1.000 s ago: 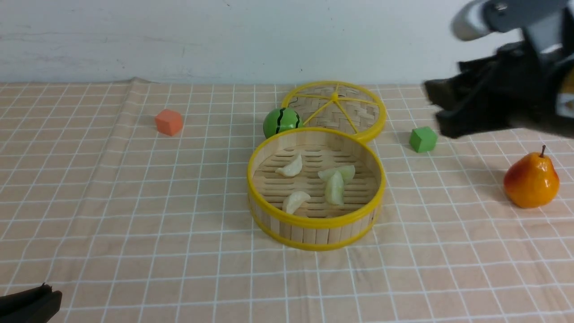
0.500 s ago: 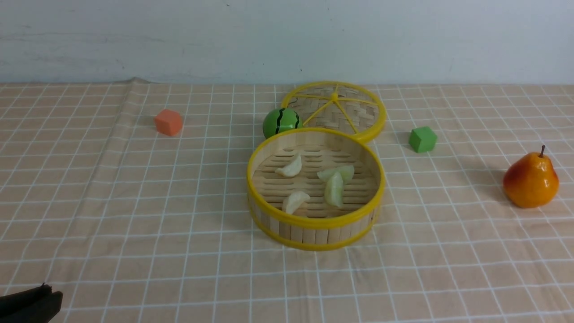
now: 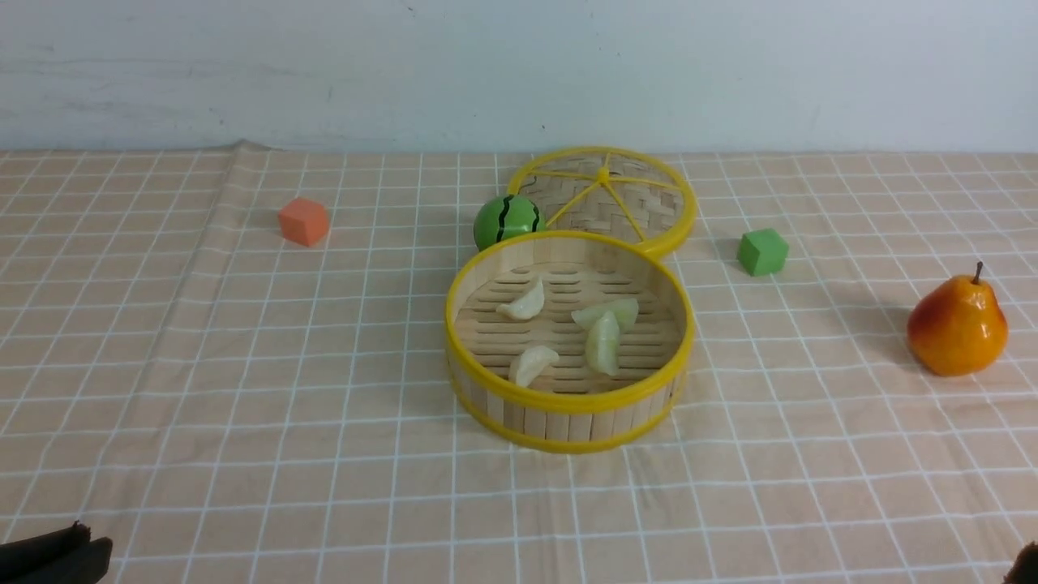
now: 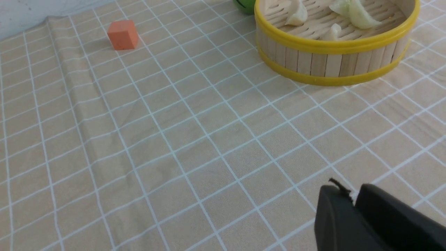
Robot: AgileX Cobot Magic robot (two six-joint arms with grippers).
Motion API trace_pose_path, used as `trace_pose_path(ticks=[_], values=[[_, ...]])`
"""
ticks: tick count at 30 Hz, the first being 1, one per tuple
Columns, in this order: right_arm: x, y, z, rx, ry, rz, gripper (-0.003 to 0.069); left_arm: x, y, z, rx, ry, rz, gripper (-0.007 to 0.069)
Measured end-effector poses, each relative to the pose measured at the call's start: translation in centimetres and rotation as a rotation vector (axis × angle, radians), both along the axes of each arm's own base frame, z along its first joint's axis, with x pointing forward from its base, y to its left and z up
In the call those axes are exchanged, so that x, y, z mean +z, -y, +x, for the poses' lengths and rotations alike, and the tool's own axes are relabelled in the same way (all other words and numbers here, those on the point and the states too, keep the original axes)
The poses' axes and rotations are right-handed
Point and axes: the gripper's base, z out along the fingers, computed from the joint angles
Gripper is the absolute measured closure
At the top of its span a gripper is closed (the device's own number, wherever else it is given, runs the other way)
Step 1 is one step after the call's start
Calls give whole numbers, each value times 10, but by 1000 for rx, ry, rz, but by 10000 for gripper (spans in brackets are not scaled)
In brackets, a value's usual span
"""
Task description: Put the dumplings into the steamer on the table with the brown tablecloth.
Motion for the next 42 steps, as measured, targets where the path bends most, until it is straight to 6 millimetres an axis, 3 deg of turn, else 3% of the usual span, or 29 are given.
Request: trace_pose_path(ticks=[9,15,18,42], values=[[-8,10,-2,-126,-66,54,669,0,0,0,2,-4,2,540],[-22,15,-3,-233,-120,-285,669,0,0,0,2,-5,3,535],[-27,15,-4,-231,-167,-363,669,0,0,0,2,-5,3,533],[-28,16,-5,-238,-189,-373,652,0,0,0,2,-5,3,516]])
